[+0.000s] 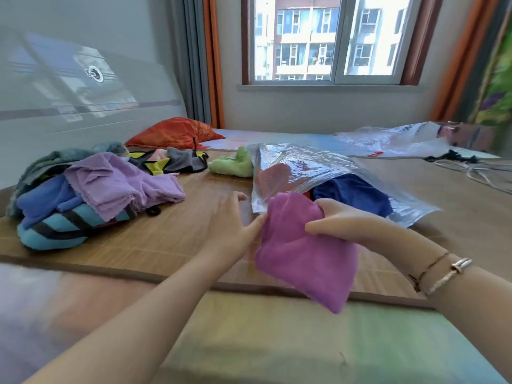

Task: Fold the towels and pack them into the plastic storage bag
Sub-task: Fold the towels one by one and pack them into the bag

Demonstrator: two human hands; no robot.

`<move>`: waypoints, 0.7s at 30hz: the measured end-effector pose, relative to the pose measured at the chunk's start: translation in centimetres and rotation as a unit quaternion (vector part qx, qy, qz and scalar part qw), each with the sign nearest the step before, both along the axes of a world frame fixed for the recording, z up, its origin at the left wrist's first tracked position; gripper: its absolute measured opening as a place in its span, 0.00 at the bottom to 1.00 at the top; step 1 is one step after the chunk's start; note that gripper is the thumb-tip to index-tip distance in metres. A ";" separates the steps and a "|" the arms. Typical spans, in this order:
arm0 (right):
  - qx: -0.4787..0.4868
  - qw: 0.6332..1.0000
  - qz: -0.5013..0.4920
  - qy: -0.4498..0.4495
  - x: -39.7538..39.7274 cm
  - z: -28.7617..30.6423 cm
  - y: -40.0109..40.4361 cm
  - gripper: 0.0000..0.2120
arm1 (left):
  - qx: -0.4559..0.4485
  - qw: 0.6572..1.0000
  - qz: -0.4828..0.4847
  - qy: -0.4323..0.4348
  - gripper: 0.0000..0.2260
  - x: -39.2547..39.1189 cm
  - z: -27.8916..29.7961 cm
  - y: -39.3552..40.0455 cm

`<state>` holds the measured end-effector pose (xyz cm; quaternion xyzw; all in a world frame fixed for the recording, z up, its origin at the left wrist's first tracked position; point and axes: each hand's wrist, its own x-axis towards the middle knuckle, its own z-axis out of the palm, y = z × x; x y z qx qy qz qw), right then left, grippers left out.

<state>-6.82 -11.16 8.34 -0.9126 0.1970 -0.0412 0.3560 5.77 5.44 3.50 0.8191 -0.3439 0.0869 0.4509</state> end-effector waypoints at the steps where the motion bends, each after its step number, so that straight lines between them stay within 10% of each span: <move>1: -0.063 0.997 -0.029 -0.024 -0.6 0.1 -1.7 0.16 | 0.014 0.999 0.006 -0.049 0.25 -0.2 0.3 -1.6; 6: -0.319 0.932 -0.032 -0.167 -0.3 -1.5 -6.6 0.21 | 0.189 0.958 0.070 -0.206 0.27 1.8 0.6 -7.6; 9: -0.460 0.862 -0.045 -0.209 2.2 -3.6 -7.3 0.18 | 0.138 0.964 0.090 -0.208 0.10 3.4 0.6 -8.9; 13: -0.594 0.774 -0.056 -0.213 6.5 -5.8 -6.8 0.12 | 0.028 0.981 0.071 -0.178 0.11 4.1 0.2 -9.3; 21: -0.388 0.875 -0.235 -0.167 12.1 -6.6 -8.2 0.07 | -0.033 0.988 0.067 -0.135 0.12 4.0 -0.3 -9.3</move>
